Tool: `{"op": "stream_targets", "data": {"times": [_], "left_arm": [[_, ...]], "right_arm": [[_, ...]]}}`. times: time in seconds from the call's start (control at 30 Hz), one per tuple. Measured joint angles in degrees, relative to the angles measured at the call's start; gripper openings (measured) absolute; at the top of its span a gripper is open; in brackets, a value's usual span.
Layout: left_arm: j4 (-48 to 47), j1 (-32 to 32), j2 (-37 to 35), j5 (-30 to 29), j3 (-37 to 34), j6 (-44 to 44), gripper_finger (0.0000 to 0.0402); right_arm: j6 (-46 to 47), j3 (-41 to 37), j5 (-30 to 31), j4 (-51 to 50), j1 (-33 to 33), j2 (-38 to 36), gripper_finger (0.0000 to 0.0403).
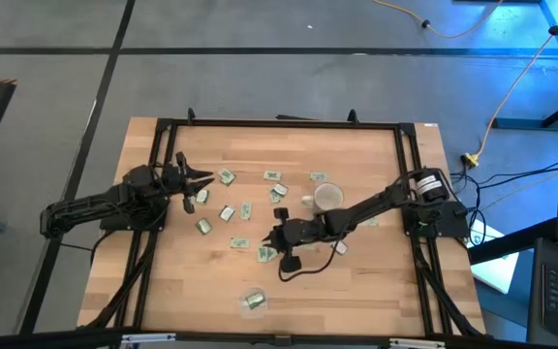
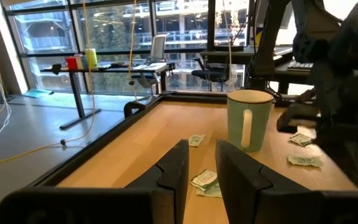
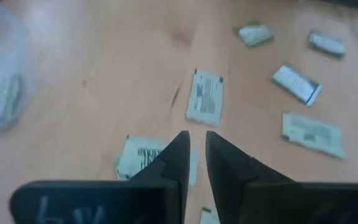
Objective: Pick and place Stevia / Truvia into bins
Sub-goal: Put the light green stevia packet into the transparent bin
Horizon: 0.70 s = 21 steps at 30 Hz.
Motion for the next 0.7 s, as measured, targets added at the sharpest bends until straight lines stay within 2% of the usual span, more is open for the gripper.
{"op": "stream_targets", "data": {"times": [0.17,0.23,0.4,0.7], "left_arm": [[0.2,0.0,0.0,0.0,0.0,0.0,0.0075],[0.2,0.0,0.0,0.0,0.0,0.0,0.0075],[0.2,0.0,0.0,0.0,0.0,0.0,0.0075],[0.7,0.0,0.0,-0.4,0.0,0.0,0.0075]], "right_arm": [[0.0,0.0,0.0,0.0,0.1,1.3,0.0053],[0.6,1.3,-0.1,-3.5,0.1,1.4,0.0053],[0.7,10.2,-0.1,-19.8,0.1,1.6,0.0051],[-1.3,20.7,0.0,-29.0,0.1,8.3,0.0049]]}}
